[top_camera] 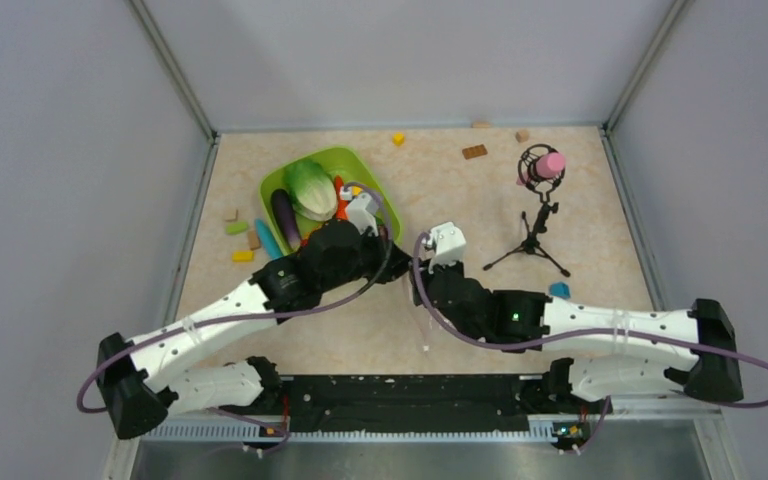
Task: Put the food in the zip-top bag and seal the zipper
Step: Open the zipper of the food storage bag.
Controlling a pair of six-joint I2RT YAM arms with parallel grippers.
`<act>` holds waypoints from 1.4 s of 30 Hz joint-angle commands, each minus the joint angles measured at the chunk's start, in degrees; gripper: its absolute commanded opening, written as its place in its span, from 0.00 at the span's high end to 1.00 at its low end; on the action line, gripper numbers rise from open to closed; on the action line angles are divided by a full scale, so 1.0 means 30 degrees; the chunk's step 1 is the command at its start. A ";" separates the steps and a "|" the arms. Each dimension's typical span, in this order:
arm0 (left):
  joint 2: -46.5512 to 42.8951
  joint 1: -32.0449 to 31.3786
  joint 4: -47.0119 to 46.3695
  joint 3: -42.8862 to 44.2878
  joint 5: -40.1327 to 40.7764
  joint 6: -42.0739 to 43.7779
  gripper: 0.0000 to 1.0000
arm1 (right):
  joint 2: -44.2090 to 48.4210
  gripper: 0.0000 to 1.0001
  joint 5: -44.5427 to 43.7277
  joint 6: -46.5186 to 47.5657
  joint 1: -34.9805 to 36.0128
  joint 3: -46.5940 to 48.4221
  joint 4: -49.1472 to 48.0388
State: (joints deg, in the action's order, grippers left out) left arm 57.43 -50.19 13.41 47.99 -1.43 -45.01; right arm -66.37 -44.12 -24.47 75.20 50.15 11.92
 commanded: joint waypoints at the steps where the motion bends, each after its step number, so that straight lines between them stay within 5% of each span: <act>1: 0.2743 -0.1154 -0.0256 0.3400 0.1821 0.1151 1.00 | 0.1832 0.49 -0.1995 -0.1074 -0.0172 0.0250 0.1673; 7: 0.3658 -0.1285 -0.0056 0.4934 0.2345 0.1847 1.00 | 0.2672 0.48 -0.3687 -0.3618 -0.0180 0.0867 0.5654; 10: 0.3233 -0.1286 0.0161 0.5441 0.2877 0.2896 1.00 | 0.3125 0.69 -0.4722 -0.4040 -0.0198 0.1170 0.6725; 17: 0.2141 -0.1286 0.1359 0.6319 0.4216 0.4821 1.00 | 0.5050 0.90 -0.6231 -0.3601 -0.0348 0.1226 0.6899; 18: 0.1967 -0.1286 0.1225 0.6155 0.4548 0.5009 1.00 | 0.5348 1.00 -0.6467 -0.3575 -0.0381 0.1218 0.7031; 26: 0.2303 -0.1151 0.1466 0.4096 0.8485 0.4902 0.98 | 0.8178 1.00 -0.7349 -0.4402 -0.1280 0.0411 0.8607; 29: 0.3071 -0.0414 0.1075 0.3515 0.7985 0.4538 0.88 | 0.8009 1.00 -0.6940 -0.3905 -0.1328 0.0349 0.8388; 33: 0.4767 0.0957 -0.0130 0.3612 0.4635 0.4509 0.64 | 0.5877 1.00 -0.6220 -0.2720 -0.1400 0.0503 0.7112; 36: 0.5806 0.1418 -0.0200 0.4238 0.2198 0.4489 0.56 | 0.3814 1.00 -0.5802 -0.2953 -0.1576 0.1085 0.6686; 42: 0.4237 0.1409 -0.0476 0.3808 -0.1547 0.5316 0.23 | 0.0618 1.00 -0.4795 -0.4306 -0.2568 0.2010 0.6374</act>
State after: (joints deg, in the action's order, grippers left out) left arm 75.68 -45.76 15.62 59.02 3.55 -30.98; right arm -61.49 -60.03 -35.22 69.89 51.90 32.60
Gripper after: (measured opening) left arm 0.685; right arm 0.006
